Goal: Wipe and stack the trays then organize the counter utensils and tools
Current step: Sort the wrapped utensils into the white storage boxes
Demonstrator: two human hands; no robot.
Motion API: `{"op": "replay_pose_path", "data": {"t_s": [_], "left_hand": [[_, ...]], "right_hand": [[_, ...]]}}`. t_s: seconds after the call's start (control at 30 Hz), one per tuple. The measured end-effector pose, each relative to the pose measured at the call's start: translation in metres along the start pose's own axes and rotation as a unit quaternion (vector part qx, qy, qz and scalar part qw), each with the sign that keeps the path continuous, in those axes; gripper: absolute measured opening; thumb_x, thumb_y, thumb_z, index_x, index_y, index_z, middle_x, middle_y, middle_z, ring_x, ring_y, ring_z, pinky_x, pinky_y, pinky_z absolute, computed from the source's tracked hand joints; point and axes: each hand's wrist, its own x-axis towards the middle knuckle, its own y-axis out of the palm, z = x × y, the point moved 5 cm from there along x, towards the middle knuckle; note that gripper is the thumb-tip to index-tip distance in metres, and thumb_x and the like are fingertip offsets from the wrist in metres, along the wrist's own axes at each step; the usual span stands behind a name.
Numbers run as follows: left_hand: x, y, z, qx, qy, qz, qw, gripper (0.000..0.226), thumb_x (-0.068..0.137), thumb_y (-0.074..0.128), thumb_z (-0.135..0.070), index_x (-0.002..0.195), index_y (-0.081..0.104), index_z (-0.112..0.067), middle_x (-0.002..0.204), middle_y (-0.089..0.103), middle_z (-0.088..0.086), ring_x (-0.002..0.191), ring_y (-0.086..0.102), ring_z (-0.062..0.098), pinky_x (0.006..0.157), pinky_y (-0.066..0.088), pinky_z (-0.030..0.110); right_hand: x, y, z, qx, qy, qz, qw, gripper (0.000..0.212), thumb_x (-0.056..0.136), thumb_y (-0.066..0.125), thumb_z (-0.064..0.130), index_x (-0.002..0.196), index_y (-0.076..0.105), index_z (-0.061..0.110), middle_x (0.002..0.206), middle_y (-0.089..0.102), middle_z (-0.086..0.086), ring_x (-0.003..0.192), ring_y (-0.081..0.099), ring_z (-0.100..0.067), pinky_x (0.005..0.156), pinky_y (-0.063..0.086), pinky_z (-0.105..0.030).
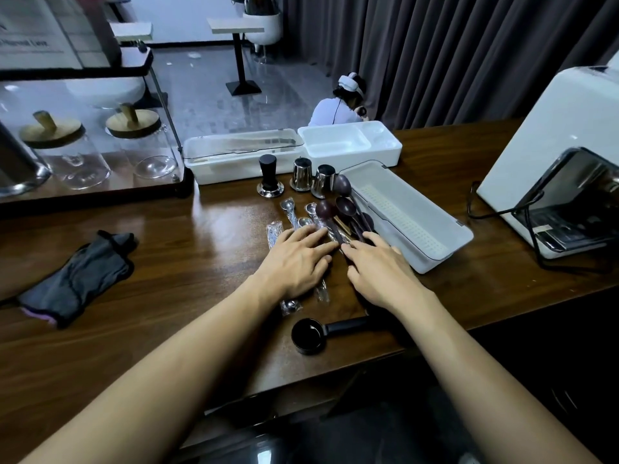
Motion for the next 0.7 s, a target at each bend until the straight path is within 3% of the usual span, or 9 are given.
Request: {"op": "replay_pose_path", "data": {"t_s": [0.17, 0.37, 0.47, 0.57, 0.7], "left_hand": [[-0.004, -0.003, 0.003, 0.013, 0.012, -0.022, 1.0, 0.069, 0.097, 0.009, -0.056, 0.145, 0.051, -0.032, 0.163, 0.035, 0.0, 0.148, 0.031, 0.025, 0.119, 0.022, 0.045], [-0.004, -0.004, 0.006, 0.003, 0.024, -0.021, 0.999, 0.042, 0.108, 0.028, -0.046, 0.129, 0.054, -0.022, 0.165, 0.031, -0.002, 0.155, 0.019, 0.027, 0.125, 0.011, 0.05], [0.0, -0.002, 0.004, -0.009, 0.021, -0.012, 1.0, 0.045, 0.108, 0.028, -0.045, 0.136, 0.05, -0.016, 0.163, 0.035, -0.001, 0.156, 0.018, 0.025, 0.126, 0.008, 0.049], [0.004, -0.001, 0.001, -0.003, 0.021, -0.034, 0.999, 0.049, 0.106, 0.028, -0.047, 0.141, 0.046, -0.017, 0.152, 0.048, 0.002, 0.147, 0.034, 0.023, 0.123, 0.017, 0.048], [0.002, -0.002, 0.004, 0.017, 0.023, -0.037, 0.999, 0.065, 0.102, 0.019, -0.057, 0.15, 0.047, -0.023, 0.146, 0.052, 0.003, 0.138, 0.045, 0.024, 0.118, 0.023, 0.046]], "right_hand": [[0.001, 0.001, 0.006, -0.012, 0.007, -0.004, 1.0, 0.05, 0.102, 0.045, 0.031, 0.151, 0.038, 0.036, 0.152, 0.045, 0.004, 0.15, 0.018, -0.024, 0.113, 0.03, -0.048], [0.002, -0.003, 0.002, -0.012, 0.0, -0.04, 0.999, 0.046, 0.098, 0.051, 0.024, 0.143, 0.05, 0.03, 0.139, 0.057, 0.005, 0.138, 0.032, -0.023, 0.104, 0.039, -0.045], [0.005, -0.002, 0.0, -0.011, 0.002, -0.054, 0.998, 0.045, 0.098, 0.053, 0.024, 0.142, 0.051, 0.031, 0.134, 0.057, 0.002, 0.129, 0.037, -0.025, 0.101, 0.04, -0.043], [0.007, -0.001, -0.002, -0.002, 0.006, -0.074, 0.997, 0.047, 0.098, 0.055, 0.026, 0.144, 0.05, 0.032, 0.131, 0.058, 0.002, 0.125, 0.04, -0.025, 0.101, 0.039, -0.042], [0.01, 0.0, -0.004, 0.003, 0.004, -0.085, 0.996, 0.047, 0.099, 0.052, 0.024, 0.144, 0.051, 0.037, 0.129, 0.058, 0.003, 0.122, 0.04, -0.025, 0.1, 0.039, -0.042]]}}
